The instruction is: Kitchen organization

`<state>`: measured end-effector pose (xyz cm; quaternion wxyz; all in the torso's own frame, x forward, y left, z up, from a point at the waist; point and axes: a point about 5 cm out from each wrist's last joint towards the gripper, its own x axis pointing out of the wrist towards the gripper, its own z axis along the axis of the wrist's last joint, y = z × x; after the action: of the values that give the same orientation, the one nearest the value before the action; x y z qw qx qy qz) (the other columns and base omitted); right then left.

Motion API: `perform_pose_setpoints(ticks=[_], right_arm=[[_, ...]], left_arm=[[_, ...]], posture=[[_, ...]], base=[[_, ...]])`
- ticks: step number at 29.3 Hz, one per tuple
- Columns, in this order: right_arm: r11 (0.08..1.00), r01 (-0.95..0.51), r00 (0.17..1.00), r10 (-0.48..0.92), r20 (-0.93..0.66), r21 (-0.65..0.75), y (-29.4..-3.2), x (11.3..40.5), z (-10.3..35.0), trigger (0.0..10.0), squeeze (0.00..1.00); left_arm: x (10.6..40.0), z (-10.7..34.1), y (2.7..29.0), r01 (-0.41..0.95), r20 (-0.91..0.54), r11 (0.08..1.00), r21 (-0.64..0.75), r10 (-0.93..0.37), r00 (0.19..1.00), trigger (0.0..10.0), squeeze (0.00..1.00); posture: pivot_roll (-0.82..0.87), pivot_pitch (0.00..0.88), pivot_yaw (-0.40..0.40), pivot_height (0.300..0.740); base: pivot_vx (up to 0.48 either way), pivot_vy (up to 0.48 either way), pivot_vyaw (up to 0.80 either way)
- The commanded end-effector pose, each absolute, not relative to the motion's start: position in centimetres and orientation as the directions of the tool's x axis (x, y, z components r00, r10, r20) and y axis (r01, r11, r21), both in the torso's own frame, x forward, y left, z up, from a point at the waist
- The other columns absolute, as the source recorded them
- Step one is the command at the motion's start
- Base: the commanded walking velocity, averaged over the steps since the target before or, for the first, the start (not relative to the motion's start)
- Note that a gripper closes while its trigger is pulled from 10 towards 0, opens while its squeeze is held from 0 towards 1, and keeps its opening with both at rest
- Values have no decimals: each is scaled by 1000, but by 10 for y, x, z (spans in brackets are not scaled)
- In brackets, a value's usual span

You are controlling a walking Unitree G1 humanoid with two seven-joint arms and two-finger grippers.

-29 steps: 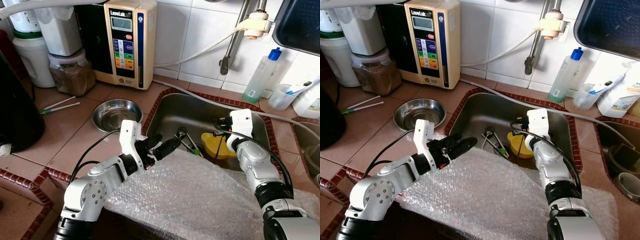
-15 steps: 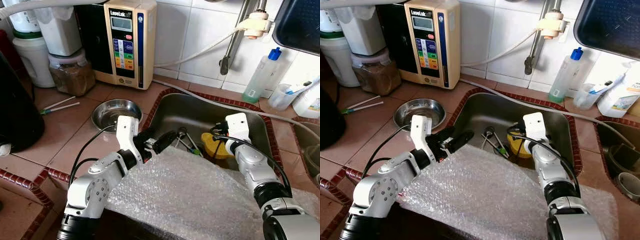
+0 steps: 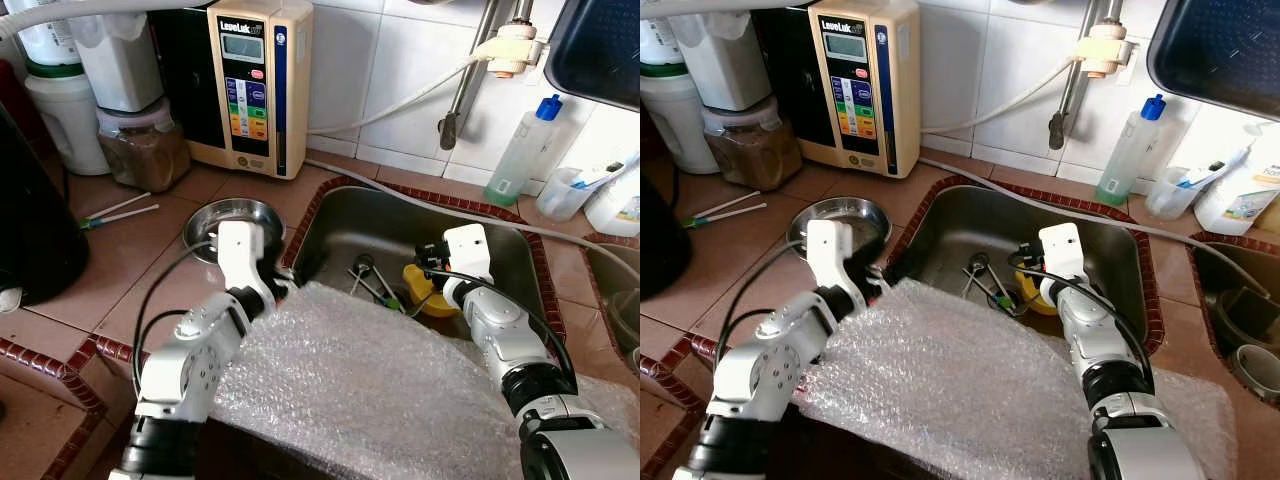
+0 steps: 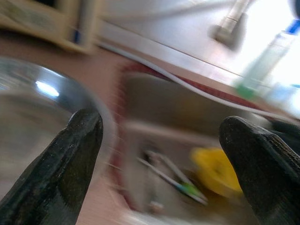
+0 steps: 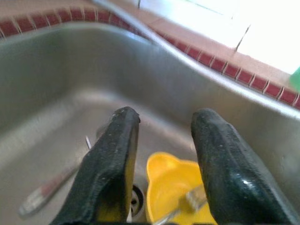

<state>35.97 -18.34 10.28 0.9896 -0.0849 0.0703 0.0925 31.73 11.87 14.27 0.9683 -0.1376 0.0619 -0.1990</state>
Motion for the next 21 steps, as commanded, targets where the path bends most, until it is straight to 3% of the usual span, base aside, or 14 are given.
perform_pose_setpoints(ticks=[1, 8, 10, 13, 17, 21], right_arm=[[970, -188, 979, 173, -103, -154, -183, 365, 117, 10000, 1000], [949, -271, 961, 276, 9, -159, -165, 365, 137, 10000, 1000], [910, -393, 913, 403, 63, -129, -147, 359, 150, 10000, 1000], [898, -422, 899, 432, 70, -124, -142, 357, 152, 10000, 1000], [754, -651, 745, 657, 114, -86, -103, 336, 170, 10000, 1000], [679, -725, 670, 734, 108, -115, -88, 325, 176, 10000, 1000]], left_arm=[[322, 146, 124, 325, -54, 909, -261, -350, 935, 10000, 1000], [336, 148, 141, 174, -51, 949, -265, -194, 980, 10000, 1000], [343, 151, 151, 85, -53, 961, -264, -103, 993, 10000, 1000], [344, 151, 153, 72, -55, 963, -259, -89, 995, 10000, 1000], [350, 146, 163, -46, -70, 965, -256, 29, 997, 10000, 1000], [351, 143, 162, -79, -79, 960, -270, 60, 995, 10000, 1000]], posture=[[54, 0, -38, 740], [46, 0, -30, 740], [45, 0, -29, 740], [45, 0, -28, 740], [41, 0, -30, 740], [36, 0, -29, 740]], base=[[0, 0, 0], [0, 0, 0], [0, 0, 0], [0, 0, 0], [0, 0, 0], [0, 0, 0]])
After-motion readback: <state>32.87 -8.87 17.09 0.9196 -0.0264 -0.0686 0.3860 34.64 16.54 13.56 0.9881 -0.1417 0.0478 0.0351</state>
